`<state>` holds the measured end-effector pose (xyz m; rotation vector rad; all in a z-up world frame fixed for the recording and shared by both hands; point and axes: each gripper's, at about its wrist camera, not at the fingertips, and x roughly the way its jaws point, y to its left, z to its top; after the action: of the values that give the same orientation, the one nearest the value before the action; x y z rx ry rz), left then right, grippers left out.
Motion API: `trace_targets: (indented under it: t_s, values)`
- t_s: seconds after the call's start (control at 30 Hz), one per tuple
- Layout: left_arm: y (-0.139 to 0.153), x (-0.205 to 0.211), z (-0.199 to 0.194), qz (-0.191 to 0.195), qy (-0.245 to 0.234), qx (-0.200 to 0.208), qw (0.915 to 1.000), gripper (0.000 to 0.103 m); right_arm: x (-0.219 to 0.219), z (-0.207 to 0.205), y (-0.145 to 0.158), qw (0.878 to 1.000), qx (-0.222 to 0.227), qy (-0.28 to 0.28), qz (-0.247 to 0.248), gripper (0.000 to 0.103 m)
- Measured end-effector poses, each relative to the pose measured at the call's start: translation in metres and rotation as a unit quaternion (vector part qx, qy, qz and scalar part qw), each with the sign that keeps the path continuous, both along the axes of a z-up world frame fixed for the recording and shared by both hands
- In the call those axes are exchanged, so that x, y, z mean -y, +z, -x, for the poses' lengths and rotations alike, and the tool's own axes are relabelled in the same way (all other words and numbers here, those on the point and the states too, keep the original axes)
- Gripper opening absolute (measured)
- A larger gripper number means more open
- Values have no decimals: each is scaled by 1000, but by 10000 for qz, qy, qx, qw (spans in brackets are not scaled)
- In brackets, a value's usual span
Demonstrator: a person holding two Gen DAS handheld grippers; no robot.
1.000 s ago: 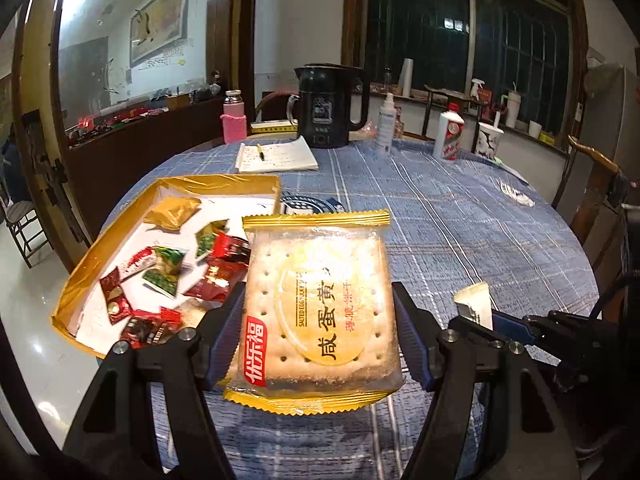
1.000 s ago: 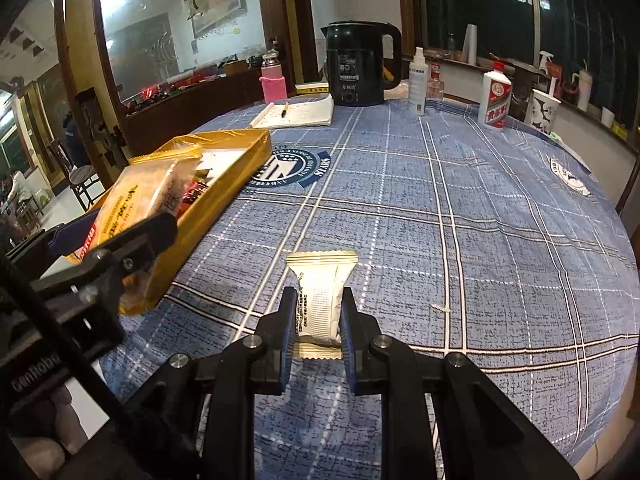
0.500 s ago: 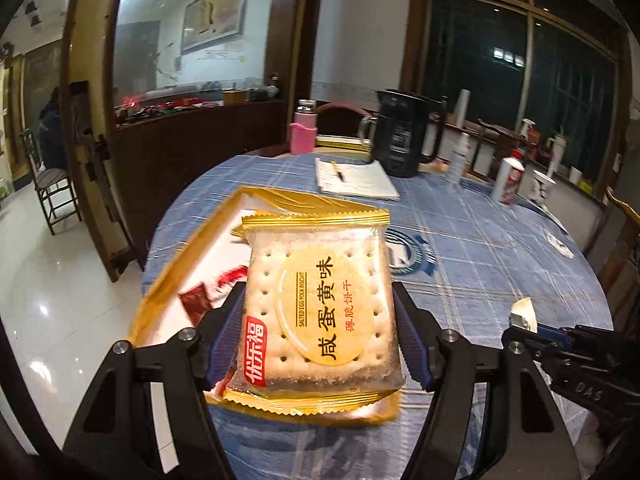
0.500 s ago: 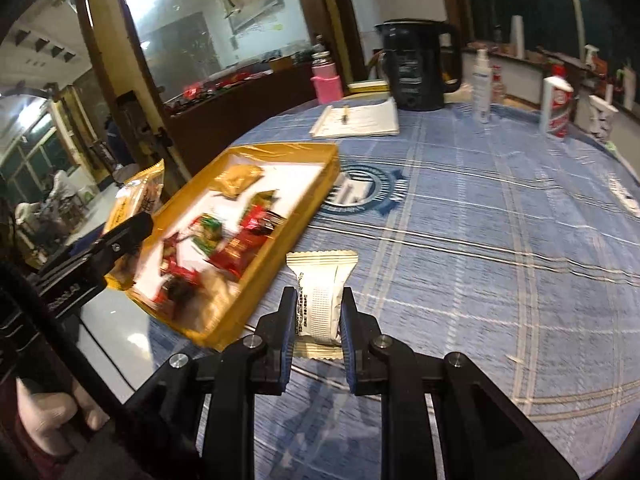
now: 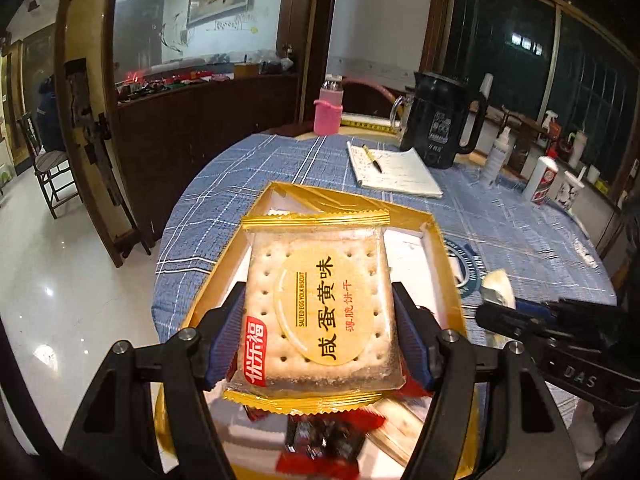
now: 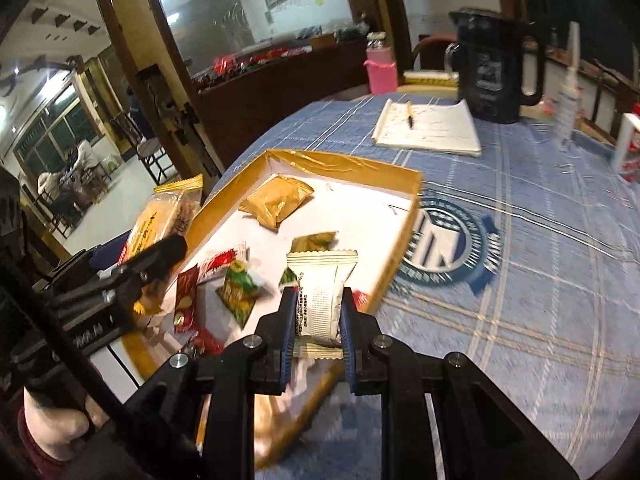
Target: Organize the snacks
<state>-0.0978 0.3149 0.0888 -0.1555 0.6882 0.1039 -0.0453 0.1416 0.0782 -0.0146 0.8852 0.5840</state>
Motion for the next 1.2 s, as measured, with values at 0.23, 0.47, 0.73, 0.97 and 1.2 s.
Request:
trace_targets:
  t_s: [0.23, 0.47, 0.73, 0.97, 1.2]
  values:
    - [-22, -8, -23, -9, 51, -380, 9993, 70, -27, -37, -24, 9987, -486, 84, 109, 19]
    - [-27, -15, -24, 54, 132, -412, 9990, 71, -34, -45, -29, 9989, -445, 46, 135, 21]
    - [-21, -20, -11, 203, 244, -273, 9991, 77, -30, -43, -25, 9991, -419, 3, 17, 26]
    - [-11, -5, 15, 173, 252, -70, 9995, 79, -20, -21, -15, 9997, -240, 12, -73, 28]
    - [2, 29, 54, -278, 542, 311, 9977, 82, -1, 26, -16, 9999, 81, 83, 33, 32]
